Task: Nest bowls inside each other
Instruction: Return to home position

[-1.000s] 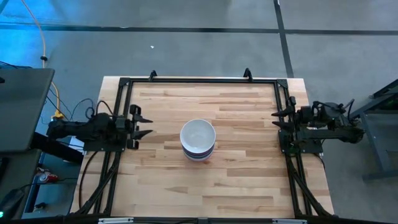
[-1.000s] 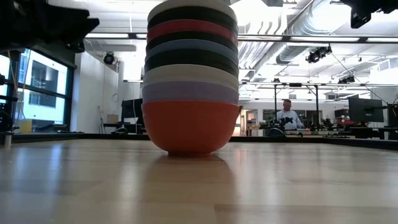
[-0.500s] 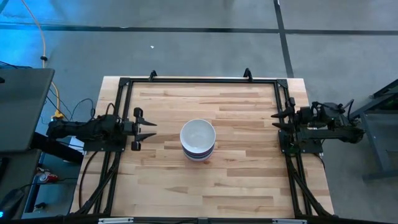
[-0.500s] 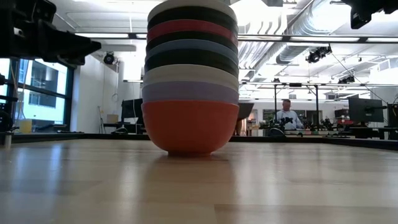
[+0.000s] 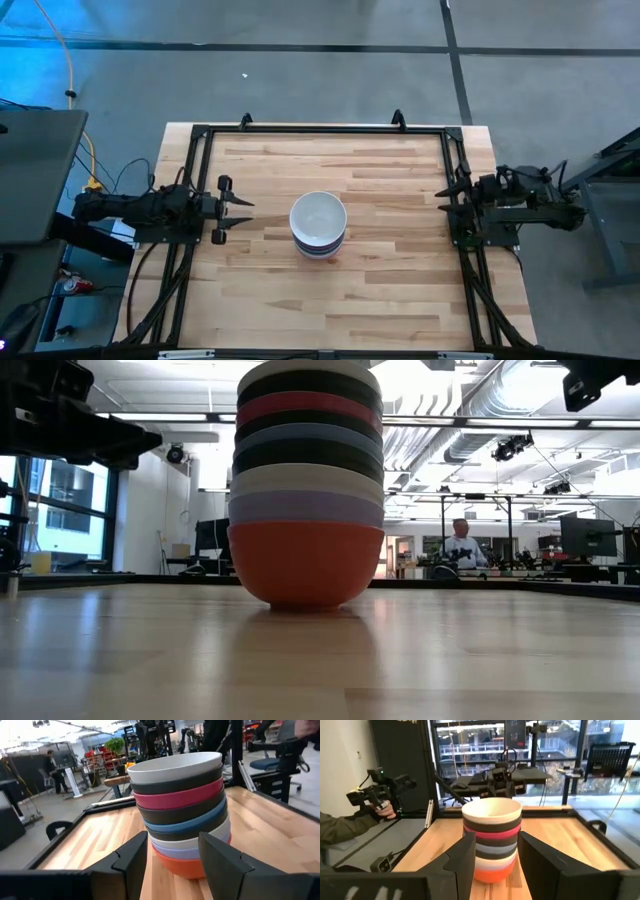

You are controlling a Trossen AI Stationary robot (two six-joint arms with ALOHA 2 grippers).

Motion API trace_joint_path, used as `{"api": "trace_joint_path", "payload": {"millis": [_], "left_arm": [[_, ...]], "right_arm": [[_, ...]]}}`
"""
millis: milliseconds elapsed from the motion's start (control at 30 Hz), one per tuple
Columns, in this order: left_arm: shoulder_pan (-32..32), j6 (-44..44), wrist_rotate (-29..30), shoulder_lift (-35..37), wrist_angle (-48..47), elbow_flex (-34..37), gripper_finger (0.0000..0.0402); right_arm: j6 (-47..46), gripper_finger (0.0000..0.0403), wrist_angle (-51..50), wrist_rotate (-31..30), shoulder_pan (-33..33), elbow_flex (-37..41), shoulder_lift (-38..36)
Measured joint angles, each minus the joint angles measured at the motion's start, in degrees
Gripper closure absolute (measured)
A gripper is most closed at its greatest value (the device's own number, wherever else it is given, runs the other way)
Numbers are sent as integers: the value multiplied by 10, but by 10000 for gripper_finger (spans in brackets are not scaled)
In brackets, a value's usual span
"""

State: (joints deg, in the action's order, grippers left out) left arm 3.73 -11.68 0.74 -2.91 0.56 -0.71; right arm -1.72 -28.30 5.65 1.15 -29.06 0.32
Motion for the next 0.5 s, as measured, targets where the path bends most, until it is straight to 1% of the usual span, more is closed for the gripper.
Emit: {"api": "trace_joint_path", "payload": {"millis": [200,233,367,433,500], "left_arm": [[0,10,15,-2,1,0,238],[0,10,15,-2,1,0,238],[0,10,16,-2,1,0,238],[0,2,16,-2,1,0,238],[0,-13,16,-2,1,0,238]], "right_arm": [[-44,263,-16,-7,0,0,0],[-51,263,-17,-20,0,0,0],[-77,263,-3,-108,0,0,6],[-69,263,35,-125,0,8,14],[-41,263,115,-112,0,40,16]]}}
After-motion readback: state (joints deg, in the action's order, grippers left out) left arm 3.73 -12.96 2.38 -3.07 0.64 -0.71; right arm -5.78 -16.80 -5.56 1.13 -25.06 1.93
